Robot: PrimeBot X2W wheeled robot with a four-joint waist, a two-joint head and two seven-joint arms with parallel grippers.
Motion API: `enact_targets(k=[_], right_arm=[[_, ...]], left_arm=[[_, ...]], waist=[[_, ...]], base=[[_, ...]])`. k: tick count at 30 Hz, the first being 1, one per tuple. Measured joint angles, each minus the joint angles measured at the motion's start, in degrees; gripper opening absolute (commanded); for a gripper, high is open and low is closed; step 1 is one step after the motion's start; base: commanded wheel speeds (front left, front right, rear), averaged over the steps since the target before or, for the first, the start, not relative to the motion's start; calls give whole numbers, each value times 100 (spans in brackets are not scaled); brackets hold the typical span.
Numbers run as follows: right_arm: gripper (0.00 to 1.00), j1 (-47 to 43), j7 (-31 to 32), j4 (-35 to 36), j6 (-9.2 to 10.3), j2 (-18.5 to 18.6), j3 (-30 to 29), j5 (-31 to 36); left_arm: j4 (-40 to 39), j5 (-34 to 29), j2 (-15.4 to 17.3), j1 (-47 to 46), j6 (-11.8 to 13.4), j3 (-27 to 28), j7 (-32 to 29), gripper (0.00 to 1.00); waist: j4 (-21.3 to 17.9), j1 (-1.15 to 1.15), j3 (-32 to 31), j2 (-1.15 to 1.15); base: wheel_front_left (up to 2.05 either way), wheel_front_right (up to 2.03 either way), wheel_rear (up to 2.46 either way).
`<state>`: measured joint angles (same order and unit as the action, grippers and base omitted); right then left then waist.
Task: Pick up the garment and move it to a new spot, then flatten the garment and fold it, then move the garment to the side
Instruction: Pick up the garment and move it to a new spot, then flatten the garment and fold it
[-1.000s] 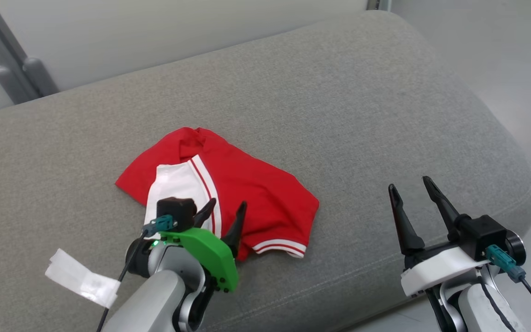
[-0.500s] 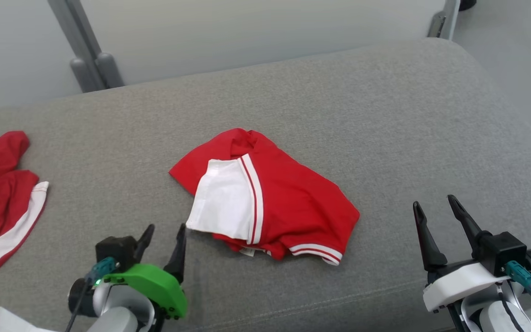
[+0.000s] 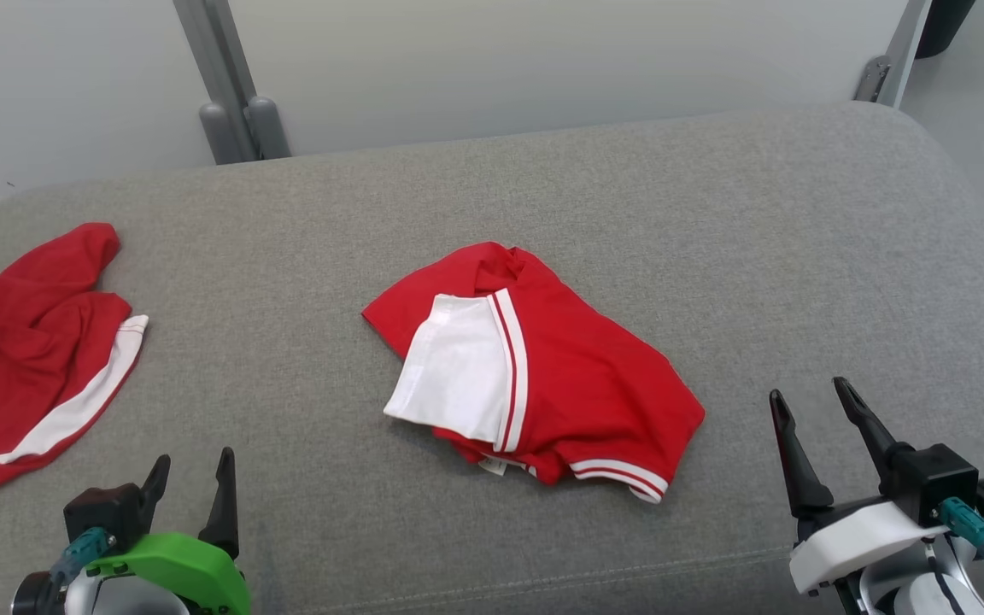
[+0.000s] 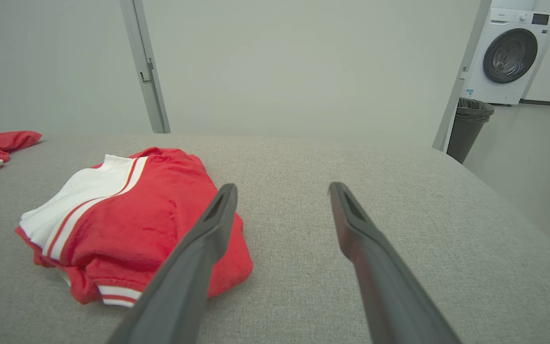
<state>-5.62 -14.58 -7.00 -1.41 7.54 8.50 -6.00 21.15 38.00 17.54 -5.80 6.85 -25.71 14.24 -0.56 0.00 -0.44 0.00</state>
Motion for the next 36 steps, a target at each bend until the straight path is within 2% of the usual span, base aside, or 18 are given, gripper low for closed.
enact_targets(k=[12,20,29,36], right_arm=[[100,-215,0,-30,0,-1,-44,0],[100,-221,0,-19,-45,0,67,58],[100,-40,0,-1,-320,56,753,471],[100,431,58,-347,-453,44,1383,825]], left_arm=[[-294,-109,-44,488,0,690,0,100],[-536,-352,-218,648,0,860,0,100],[-768,-452,-359,745,8,889,1,100],[-921,-501,-525,743,24,814,1,100]], waist=[[14,0,-97,0],[27,0,-94,0],[87,0,13,0],[245,0,143,0]], base=[[0,0,0],[0,0,0],[0,0,0],[0,0,0]])
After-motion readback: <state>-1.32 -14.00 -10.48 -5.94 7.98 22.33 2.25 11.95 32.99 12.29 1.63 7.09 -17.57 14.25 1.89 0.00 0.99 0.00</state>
